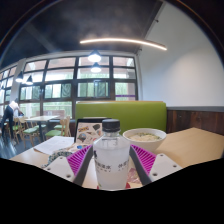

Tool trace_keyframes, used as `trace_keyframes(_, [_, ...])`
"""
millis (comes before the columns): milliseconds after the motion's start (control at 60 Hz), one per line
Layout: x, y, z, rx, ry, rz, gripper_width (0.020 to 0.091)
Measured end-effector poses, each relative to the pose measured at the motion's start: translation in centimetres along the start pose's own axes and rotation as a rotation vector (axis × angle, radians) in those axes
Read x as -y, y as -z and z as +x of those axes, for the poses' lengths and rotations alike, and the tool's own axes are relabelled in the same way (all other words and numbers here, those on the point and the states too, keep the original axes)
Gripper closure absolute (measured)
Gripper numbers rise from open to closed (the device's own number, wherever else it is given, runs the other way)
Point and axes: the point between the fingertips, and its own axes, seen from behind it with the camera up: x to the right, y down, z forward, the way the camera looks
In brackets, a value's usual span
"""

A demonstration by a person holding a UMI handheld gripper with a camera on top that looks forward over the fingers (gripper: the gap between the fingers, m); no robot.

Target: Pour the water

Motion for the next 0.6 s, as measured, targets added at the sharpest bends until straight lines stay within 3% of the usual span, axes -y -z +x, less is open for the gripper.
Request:
trace_keyframes(17, [0.1,0.1,0.1,-0.004,-0.002,0.005,0.0261])
trace_keyframes(133, [1.5,1.3,0.6,-0.023,0.004,0.051,0.0261])
trace_keyframes(367, [0.8,6.7,-0.2,-0.019,0.005,-0.018,0.0267])
trace_keyframes(600, [0.6,15.2,-2.5,-0.014,-0.011,-0.035,0.0267])
